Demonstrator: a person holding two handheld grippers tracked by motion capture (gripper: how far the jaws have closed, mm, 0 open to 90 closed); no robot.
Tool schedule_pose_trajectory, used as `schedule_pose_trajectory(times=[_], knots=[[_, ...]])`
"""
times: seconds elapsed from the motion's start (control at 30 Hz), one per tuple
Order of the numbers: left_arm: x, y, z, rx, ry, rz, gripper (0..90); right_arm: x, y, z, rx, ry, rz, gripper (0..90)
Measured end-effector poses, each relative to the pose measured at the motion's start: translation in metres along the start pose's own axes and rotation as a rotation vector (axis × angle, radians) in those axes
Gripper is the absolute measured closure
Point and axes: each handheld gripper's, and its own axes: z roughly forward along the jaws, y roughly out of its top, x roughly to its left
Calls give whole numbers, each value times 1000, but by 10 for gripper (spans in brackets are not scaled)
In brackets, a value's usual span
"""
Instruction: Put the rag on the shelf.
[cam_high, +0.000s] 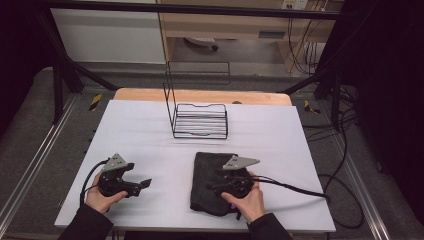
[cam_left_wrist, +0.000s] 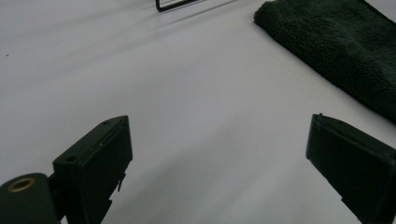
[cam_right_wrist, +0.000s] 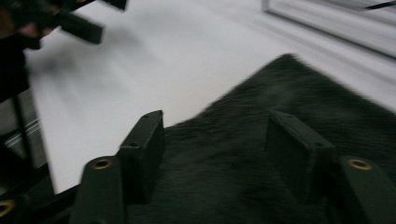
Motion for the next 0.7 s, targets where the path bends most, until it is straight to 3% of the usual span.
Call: schedule_pose_trajectory(times=[0.07, 0.1, 0.13, 0.17, 0.33, 0.57, 0.67, 0.7], knots=[[-5, 4, 2, -2, -10, -6, 71, -7, -1, -5, -10, -20, 10, 316], [-8, 7, 3, -2, -16, -5, 72, -20, -3, -14, -18, -59, 31, 286], [-12, 10, 4, -3, -21, -3, 72, -20, -3, -14, -18, -59, 31, 286], [-16, 13, 5, -3, -30, 2, 75, -32, -7, -22, -14, -92, 47, 271], [-39, 29, 19, 12, -56, 10, 114, -48, -24, -31, 18, -142, 76, 300], [-77, 44, 53, 69, -87, 18, 197, -50, -42, -30, 82, -132, 99, 374], [-89, 47, 64, 79, -100, 31, 226, -46, -45, -29, 92, -103, 98, 437], [-91, 47, 67, 83, -99, 40, 234, -42, -46, -32, 75, -76, 100, 497]])
